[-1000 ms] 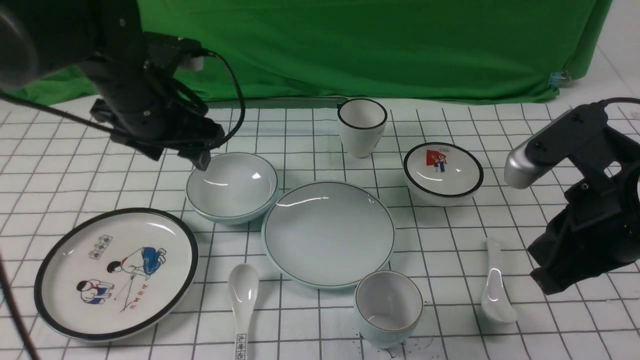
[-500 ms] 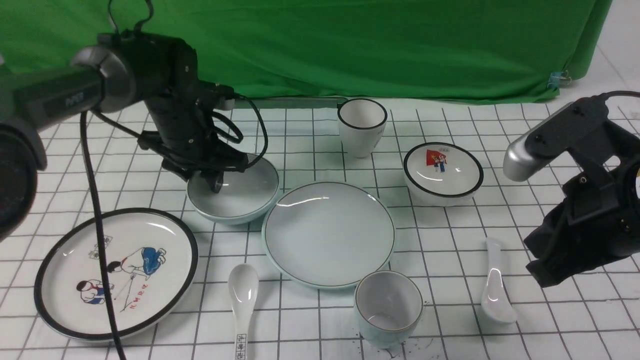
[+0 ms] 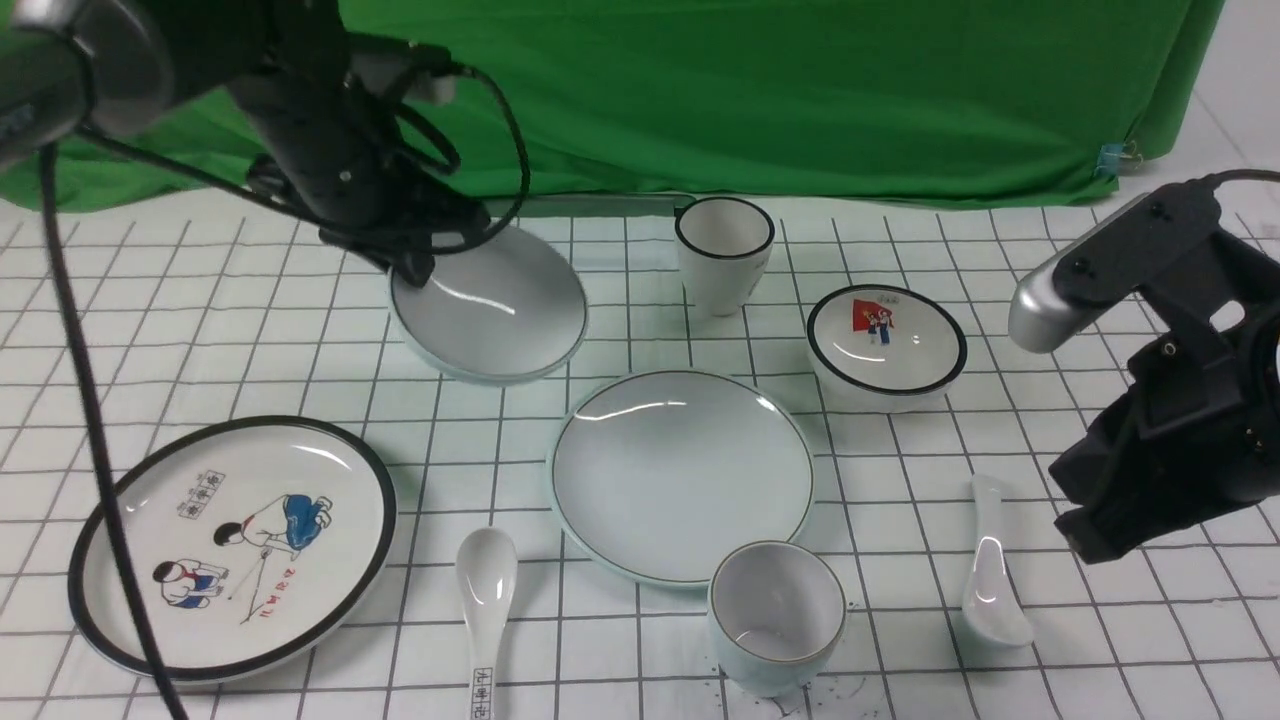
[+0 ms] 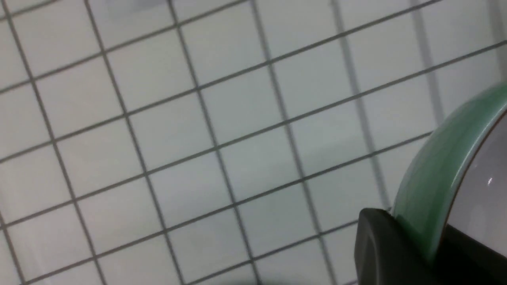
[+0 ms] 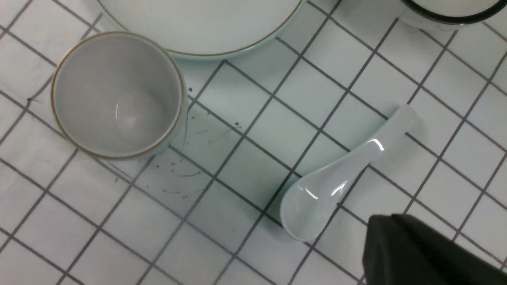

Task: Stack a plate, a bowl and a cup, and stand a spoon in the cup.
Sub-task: Use the left arm to put the blue rice bowl into the blue large plate in the middle, then use the left arm to grab a blue teacup, then use the left arm to put the blue teacup into the blue rice bowl in the middle, then use the right arm to grab a blue soup spoon, then use the right arm to put the blue soup spoon into the blue teacup in the middle

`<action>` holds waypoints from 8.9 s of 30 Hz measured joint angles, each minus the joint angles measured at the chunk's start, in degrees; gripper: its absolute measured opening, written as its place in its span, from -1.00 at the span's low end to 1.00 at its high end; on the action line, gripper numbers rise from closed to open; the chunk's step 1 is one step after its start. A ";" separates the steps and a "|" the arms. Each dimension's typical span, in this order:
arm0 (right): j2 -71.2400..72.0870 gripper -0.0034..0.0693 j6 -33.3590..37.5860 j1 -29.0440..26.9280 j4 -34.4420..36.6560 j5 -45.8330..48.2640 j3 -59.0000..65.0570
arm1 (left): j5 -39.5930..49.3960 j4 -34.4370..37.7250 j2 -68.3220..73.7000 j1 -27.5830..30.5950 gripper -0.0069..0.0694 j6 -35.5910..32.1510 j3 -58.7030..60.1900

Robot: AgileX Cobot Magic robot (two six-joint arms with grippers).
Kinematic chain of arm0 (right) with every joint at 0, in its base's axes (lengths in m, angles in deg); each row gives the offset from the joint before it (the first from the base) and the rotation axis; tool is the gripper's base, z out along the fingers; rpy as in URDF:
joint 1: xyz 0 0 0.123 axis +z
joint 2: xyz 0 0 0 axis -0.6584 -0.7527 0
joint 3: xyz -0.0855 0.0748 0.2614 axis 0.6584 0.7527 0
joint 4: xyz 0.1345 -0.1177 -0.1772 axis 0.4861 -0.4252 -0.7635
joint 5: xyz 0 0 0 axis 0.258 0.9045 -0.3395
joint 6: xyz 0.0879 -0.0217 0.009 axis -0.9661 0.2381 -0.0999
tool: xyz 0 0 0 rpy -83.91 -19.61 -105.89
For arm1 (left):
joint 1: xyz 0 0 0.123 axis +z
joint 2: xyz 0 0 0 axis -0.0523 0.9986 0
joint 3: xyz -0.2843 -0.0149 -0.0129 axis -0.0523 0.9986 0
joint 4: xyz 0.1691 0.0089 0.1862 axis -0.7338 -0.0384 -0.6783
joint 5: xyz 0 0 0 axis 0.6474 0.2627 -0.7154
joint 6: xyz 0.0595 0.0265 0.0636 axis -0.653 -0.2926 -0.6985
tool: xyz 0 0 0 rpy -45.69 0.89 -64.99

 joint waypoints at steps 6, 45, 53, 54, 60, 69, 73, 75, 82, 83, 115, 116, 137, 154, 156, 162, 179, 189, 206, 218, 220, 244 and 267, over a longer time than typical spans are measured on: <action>4.14 -0.87 -0.21 0.00 -3.72 0.77 -3.15 | 3.08 14.00 -4.71 -2.20 -0.83 -6.86 -0.19; 7.20 -0.85 -0.37 0.00 -6.15 0.21 -3.62 | -4.77 9.22 13.01 -11.34 -0.58 -5.61 2.37; 7.20 -0.85 -0.37 0.00 -6.15 0.20 -3.62 | -2.11 7.09 11.66 -11.41 0.22 -5.61 0.36; 7.20 -0.85 -0.37 0.00 -6.15 0.20 -3.62 | -1.96 7.02 11.50 -11.41 0.24 -5.61 0.36; 7.59 -0.83 -0.45 0.00 -7.69 2.06 -3.69 | 3.68 4.95 2.67 -12.19 0.61 -2.93 -6.66; 12.37 -0.82 -7.91 0.00 -17.00 6.71 -3.73 | 8.31 2.35 -1.35 -24.84 0.56 -1.43 -1.67; 14.45 -0.82 -9.17 0.00 -18.32 8.16 -3.73 | 5.00 -0.12 -0.89 -29.48 0.56 -0.94 3.54; 14.93 -0.82 -9.28 0.00 -18.51 8.36 -3.73 | 2.87 -1.44 -0.89 -30.88 0.56 -0.25 6.37; 15.01 -0.82 -9.37 0.00 -18.59 7.89 -3.73 | -0.98 -2.02 -0.83 -31.86 0.56 0.62 12.79; 15.01 -0.82 -9.37 0.00 -18.59 7.90 -3.73 | -1.27 -1.94 -0.61 -31.91 0.56 0.67 13.36; 13.92 -0.77 -10.43 0.00 -18.53 6.53 -3.73 | 0.39 0.95 -4.16 -19.06 -0.82 -1.87 4.58; 12.71 -0.77 -10.57 0.00 -18.48 6.53 -3.73 | 0.33 0.67 -2.53 -17.63 -0.82 -2.34 4.56; -3.78 -0.77 -10.63 0.00 -15.48 5.24 -3.73 | -7.82 2.29 7.61 -16.56 -0.81 -2.76 4.43; -6.15 -0.78 -10.41 -9.71 -3.88 1.99 -3.73 | -0.39 -0.66 -5.88 -16.56 0.43 -1.17 -5.02; -7.95 -0.62 -10.41 -9.76 -2.62 1.65 -3.73 | 0.68 -3.80 -9.35 -16.56 0.41 0.57 -5.14; -16.59 0.29 -10.59 -9.76 -0.02 -1.67 -3.73 | 2.03 -15.18 -22.29 -16.56 -0.28 7.03 3.57; -34.76 0.35 -17.70 -9.76 1.08 -16.11 -3.73 | -16.08 -12.42 -46.06 -16.56 -0.91 9.54 42.99; -35.63 -0.45 -17.47 -9.48 0.56 -16.46 -4.31 | -19.13 -12.42 -46.05 -16.56 -0.91 9.60 43.87; -16.14 -0.44 -9.44 3.37 0.98 -30.64 -9.75 | -24.13 -12.58 -46.05 -16.56 -0.91 9.60 43.87; -26.56 -0.44 -8.99 13.84 0.98 -60.36 -11.12 | -35.70 -12.58 -57.13 -16.56 -0.91 9.65 52.03; -28.61 -0.44 -8.93 14.43 0.98 -63.93 -11.12 | -37.97 -12.51 -60.57 -16.56 -0.91 9.65 55.77; -40.06 -0.44 -7.10 14.61 0.82 -67.99 -11.12 | -44.62 -11.07 -66.04 -16.56 -0.91 9.65 63.26; -22.65 -0.61 0.18 14.61 0.92 -54.65 -11.12 | -37.35 -10.89 -73.52 -16.56 -0.91 12.33 66.34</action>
